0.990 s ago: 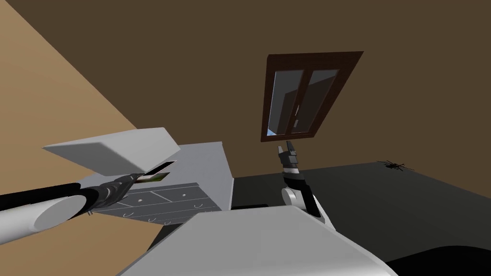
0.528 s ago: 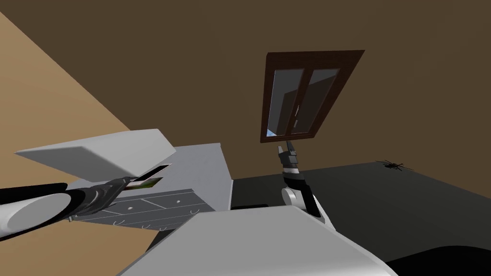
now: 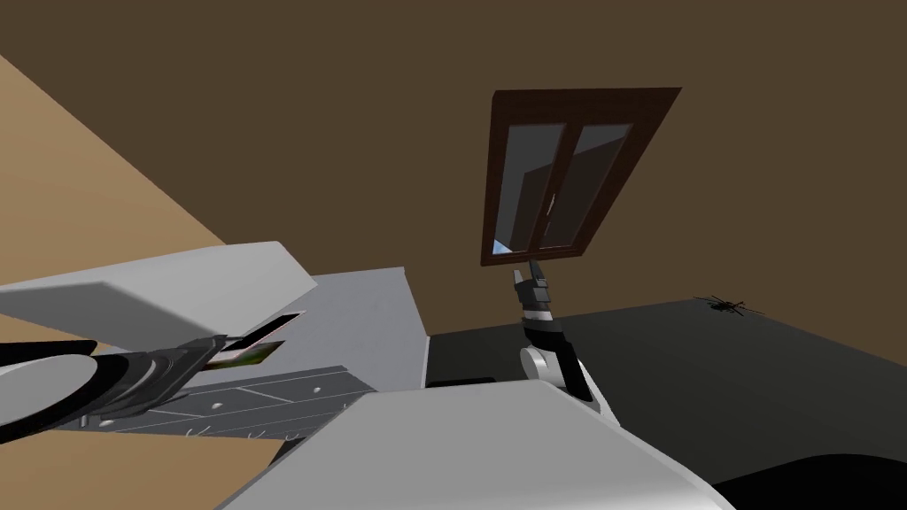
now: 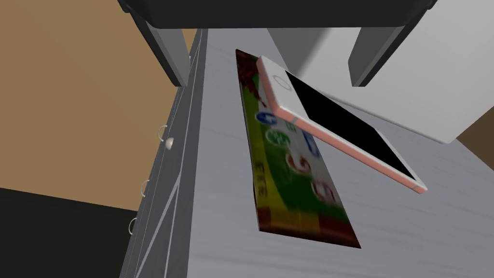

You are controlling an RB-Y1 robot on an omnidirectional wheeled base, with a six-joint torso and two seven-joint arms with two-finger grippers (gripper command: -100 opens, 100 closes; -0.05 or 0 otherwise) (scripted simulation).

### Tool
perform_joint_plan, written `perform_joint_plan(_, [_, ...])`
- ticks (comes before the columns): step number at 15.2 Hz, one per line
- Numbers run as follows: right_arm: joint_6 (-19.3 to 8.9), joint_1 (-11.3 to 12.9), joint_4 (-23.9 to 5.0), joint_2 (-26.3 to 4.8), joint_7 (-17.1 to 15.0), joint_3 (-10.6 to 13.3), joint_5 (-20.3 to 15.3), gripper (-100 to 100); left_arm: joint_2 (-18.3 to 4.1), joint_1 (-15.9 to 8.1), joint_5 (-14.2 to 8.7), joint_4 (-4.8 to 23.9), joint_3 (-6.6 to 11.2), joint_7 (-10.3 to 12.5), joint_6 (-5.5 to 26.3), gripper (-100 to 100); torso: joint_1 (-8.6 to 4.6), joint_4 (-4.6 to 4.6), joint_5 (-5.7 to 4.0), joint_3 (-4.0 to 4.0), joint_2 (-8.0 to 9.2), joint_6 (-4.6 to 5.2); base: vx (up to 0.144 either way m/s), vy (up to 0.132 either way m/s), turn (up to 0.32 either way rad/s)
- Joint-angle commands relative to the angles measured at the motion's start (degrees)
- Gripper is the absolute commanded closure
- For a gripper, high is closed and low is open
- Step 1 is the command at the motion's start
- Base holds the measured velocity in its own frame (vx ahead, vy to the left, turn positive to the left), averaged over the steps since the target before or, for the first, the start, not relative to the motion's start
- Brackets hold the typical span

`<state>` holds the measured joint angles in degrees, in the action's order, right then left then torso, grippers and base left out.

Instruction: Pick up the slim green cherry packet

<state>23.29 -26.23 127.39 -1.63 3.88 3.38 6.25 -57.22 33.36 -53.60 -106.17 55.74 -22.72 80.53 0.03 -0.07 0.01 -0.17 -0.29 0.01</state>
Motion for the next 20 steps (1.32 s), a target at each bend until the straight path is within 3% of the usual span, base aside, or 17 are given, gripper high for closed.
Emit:
perform_joint_plan(1, [0.0, 0.0, 0.0, 0.0, 0.0, 0.0, 0.0, 0, -1.21, 0.41, -1.81, 1.24, 1.23, -0.97, 2.86, -100, 0.0, 0.0, 0.0, 0.0, 0.0, 0.0, 0.083, -0.004, -0.026])
perform_joint_plan(3, [0.0, 0.0, 0.0, 0.0, 0.0, 0.0, 0.0, 0, -1.21, 0.41, -1.81, 1.24, 1.23, -0.97, 5.14, -100, -0.03, -0.01, -0.01, -0.03, -0.05, 0.0, 0.08, 0.002, -0.02])
perform_joint_plan(4, [0.0, 0.0, 0.0, 0.0, 0.0, 0.0, 0.0, 0, -2.13, 0.8, -3.35, 2.3, 2.22, -1.79, 6.5, -100, -0.02, 0.0, 0.0, -0.01, -0.02, 0.0, 0.079, 0.008, -0.027])
perform_joint_plan(7, [0.0, 0.0, 0.0, 0.0, 0.0, 0.0, 0.0, 0, -2.13, 0.8, -3.35, 2.3, 2.22, -1.79, 8.72, -100, 0.0, -0.01, 0.0, -0.01, -0.02, 0.0, 0.068, 0.006, -0.014])
perform_joint_plan(8, [0.0, 0.0, 0.0, 0.0, 0.0, 0.0, 0.0, 0, -2.93, 1.19, -4.8, 3.32, 3.07, -2.55, 10.82, -100, 0.0, 0.01, 0.0, 0.03, 0.06, -0.01, 0.061, 0.014, -0.02])
perform_joint_plan(13, [0.0, 0.0, 0.0, 0.0, 0.0, 0.0, 0.0, 0, -3.6, 1.57, -6.14, 4.28, 3.79, -3.26, 15.2, -100, 0.03, 0.01, 0.01, 0.01, 0.01, 0.0, 0.069, 0.015, -0.02])
perform_joint_plan(20, [0.0, 0.0, 0.0, 0.0, 0.0, 0.0, 0.0, 0, -5.27, 2.84, -10.09, 7.23, 5.66, -5.41, 24.3, -100, 0.09, -0.01, 0.03, -0.02, -0.03, 0.0, 0.082, 0.028, -0.019])
